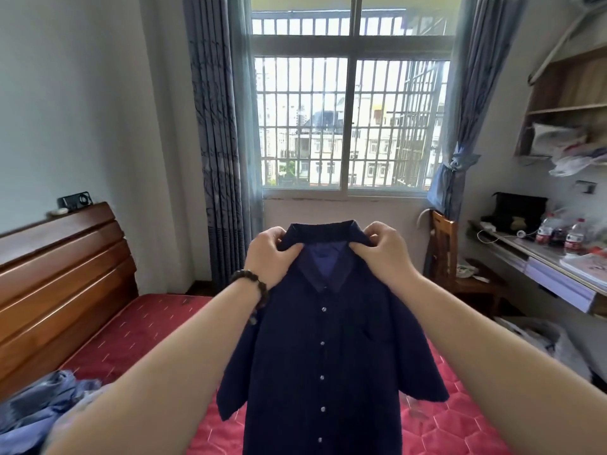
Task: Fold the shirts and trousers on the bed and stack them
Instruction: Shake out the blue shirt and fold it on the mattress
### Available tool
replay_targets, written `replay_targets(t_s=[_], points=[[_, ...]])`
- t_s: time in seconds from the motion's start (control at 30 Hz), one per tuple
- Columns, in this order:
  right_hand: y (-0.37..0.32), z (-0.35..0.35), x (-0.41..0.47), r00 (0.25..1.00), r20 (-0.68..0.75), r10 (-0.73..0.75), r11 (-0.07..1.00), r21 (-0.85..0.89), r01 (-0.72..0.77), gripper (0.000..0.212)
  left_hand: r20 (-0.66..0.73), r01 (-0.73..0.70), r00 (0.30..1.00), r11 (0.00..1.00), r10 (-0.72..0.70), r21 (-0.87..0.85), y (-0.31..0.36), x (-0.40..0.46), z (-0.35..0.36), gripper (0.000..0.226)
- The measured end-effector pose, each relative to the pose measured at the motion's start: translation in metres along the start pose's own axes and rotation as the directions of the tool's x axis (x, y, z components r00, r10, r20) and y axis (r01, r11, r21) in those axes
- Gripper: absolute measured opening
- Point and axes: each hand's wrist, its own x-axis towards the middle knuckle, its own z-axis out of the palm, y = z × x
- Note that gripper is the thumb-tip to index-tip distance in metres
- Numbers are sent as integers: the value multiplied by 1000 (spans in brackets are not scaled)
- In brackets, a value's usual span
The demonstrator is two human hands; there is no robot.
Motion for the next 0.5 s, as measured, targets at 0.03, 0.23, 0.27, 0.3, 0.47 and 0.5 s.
replay_targets(t_s=[0.03,0.23,0.27,0.3,0.47,0.5], points=[[-4,7,-5,1000,-7,-6,999,36,6,14,-28,-19,999,1000,20,7,5,-3,6,18],[-28,30,-24,993,114,8,990,139,-24,10,48,33,999,977,-23,-210,20,-13,25,11],[-30,32,-26,989,145,8,987,155,-30,8,70,61,997,964,-45,-259,21,-13,26,9],[-33,34,-28,984,179,6,983,181,-39,7,94,94,993,948,-69,-303,23,-13,26,11],[-44,25,-28,920,391,40,896,393,-206,31,213,60,977,936,17,-348,22,-17,18,15],[-44,21,-25,928,373,24,911,374,-174,34,238,50,971,943,31,-328,21,-15,15,18]])
